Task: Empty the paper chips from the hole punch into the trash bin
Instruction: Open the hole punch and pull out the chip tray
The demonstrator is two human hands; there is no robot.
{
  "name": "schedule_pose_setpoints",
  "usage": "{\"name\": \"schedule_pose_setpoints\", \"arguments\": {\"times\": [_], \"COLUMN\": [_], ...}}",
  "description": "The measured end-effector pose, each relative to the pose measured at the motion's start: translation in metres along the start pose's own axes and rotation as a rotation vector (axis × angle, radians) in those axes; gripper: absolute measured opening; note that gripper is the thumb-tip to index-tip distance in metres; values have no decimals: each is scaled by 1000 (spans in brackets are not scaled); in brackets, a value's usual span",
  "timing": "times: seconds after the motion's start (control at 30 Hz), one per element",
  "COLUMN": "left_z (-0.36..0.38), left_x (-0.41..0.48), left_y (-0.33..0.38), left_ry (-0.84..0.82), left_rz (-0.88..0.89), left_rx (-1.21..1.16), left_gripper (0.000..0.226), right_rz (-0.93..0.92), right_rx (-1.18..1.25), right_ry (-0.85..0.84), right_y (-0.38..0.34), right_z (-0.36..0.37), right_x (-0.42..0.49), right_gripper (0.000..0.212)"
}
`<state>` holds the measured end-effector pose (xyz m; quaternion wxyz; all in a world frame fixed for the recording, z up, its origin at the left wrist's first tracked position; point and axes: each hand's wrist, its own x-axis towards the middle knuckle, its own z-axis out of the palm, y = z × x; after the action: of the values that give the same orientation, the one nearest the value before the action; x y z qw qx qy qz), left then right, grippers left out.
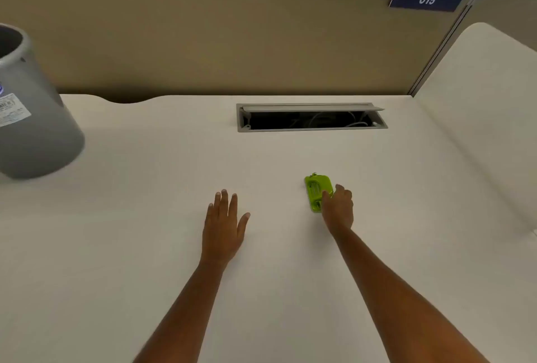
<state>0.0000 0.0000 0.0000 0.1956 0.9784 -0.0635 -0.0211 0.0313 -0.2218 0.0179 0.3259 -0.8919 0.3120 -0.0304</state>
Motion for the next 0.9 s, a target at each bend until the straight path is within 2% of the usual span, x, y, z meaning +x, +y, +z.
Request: {"name": "schedule_pose_setpoints", "arguments": {"times": [0.07,0.2,0.33,0.43,0.5,0.6,0.8,0.9], "left_z": [0,-1,-5,-5,-5,-10,-22,-28], "left_x": [0,-3,-5,-4,-2,3,12,10], "left_y": [-3,-11,-14,-13,-8,2,20,19], "left_ry": [35,12,33,84,95,62,-102,-134], "left_rz": [-1,-45,-143,-160,-149,-172,-309,-339], "left_rx": [14,4,-164,-316,-391,-622,-1000,-1212], "left_gripper": [108,100,52,39,35,33,38,38], "right_rz": [98,148,216,276,336,412,561,611], "right_rx": [34,128,246,392,592,830,893,986], "right_ry": [-34,-88,-115,-148,-256,-500,-950,-1091], "right_y": [-2,2,0,-4,-8,-19,-36,-40], "right_z": [-2,-1,-3,1,6,8,6,4], "right_x": [6,19,19,11,4,-12,-37,-47], "right_gripper": [38,33,29,35,32,14,22,23]}}
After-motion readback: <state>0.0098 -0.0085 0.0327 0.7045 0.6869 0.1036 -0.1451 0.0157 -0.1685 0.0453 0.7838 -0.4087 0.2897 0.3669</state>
